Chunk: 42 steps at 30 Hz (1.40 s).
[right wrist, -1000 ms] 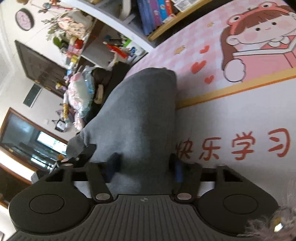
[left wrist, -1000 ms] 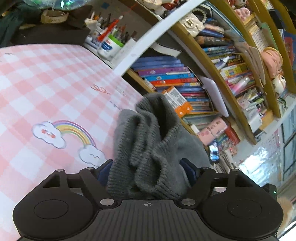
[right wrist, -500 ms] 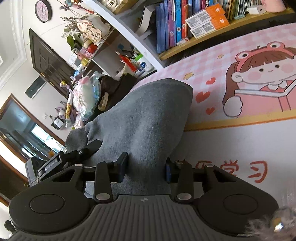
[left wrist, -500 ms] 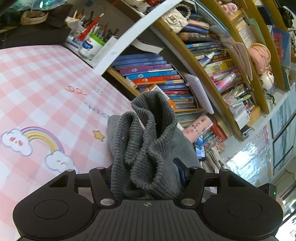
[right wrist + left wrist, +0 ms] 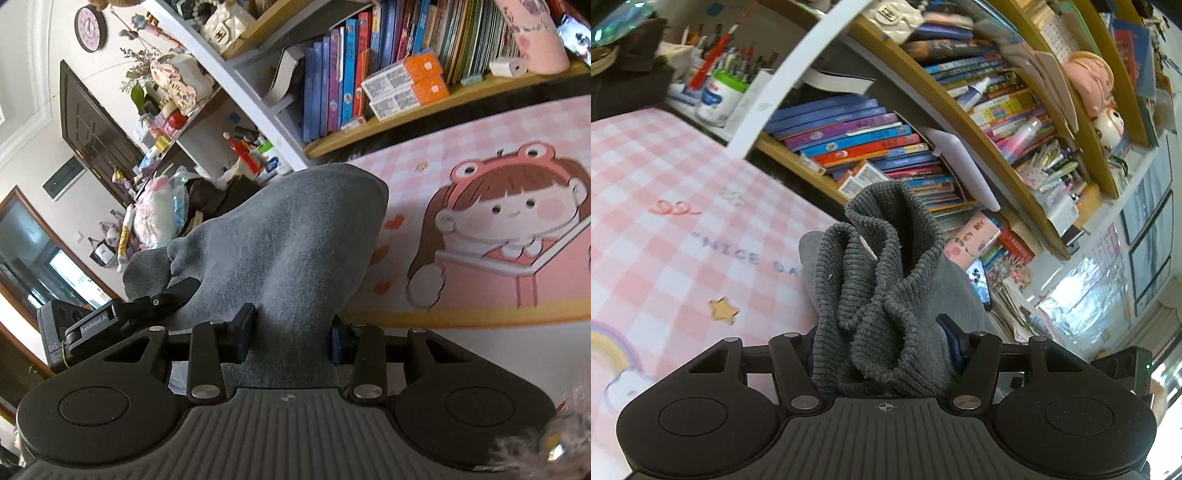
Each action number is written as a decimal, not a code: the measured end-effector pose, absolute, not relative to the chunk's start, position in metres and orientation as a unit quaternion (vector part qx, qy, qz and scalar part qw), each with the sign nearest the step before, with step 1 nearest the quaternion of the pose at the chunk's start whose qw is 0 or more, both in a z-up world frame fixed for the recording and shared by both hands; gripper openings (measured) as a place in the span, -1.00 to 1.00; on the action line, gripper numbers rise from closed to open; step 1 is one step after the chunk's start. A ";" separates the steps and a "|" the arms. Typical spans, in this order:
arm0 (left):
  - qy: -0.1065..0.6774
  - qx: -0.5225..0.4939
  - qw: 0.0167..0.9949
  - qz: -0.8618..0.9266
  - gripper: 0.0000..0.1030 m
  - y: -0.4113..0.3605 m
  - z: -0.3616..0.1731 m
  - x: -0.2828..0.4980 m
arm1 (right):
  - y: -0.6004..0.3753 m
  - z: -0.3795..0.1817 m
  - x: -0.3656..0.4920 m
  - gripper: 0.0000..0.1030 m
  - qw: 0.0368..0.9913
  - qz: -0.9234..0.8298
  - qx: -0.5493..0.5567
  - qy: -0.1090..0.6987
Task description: Fold clothes
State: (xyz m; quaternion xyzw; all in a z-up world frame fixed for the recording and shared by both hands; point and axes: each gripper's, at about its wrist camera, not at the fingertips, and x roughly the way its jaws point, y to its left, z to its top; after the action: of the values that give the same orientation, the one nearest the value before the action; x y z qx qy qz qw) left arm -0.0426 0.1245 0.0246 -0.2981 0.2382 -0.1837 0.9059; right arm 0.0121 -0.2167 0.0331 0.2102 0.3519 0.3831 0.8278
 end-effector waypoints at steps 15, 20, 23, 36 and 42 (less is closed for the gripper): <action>0.243 -0.271 0.908 -0.207 0.13 0.093 0.040 0.021 | -0.240 0.046 0.064 -0.31 0.848 0.368 0.193 0.329; 0.239 -0.266 0.908 -0.217 0.13 0.086 0.043 0.049 | -0.247 0.050 0.089 -0.31 0.854 0.363 0.193 0.319; 0.240 -0.265 0.907 -0.222 0.13 0.082 0.042 0.065 | -0.251 0.051 0.103 -0.31 0.857 0.358 0.194 0.316; 0.246 -0.273 0.900 -0.236 0.13 0.070 0.030 0.122 | -0.262 0.042 0.147 -0.31 0.867 0.337 0.198 0.310; 0.236 -0.274 0.901 -0.238 0.13 0.068 0.027 0.142 | -0.266 0.040 0.167 -0.31 0.871 0.331 0.204 0.300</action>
State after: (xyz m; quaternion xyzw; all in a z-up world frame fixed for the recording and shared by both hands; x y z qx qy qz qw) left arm 0.1425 0.0678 0.0275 -0.2743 0.2362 -0.2383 0.9012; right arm 0.1666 -0.2662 0.0401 0.2040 0.2998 0.3310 0.8712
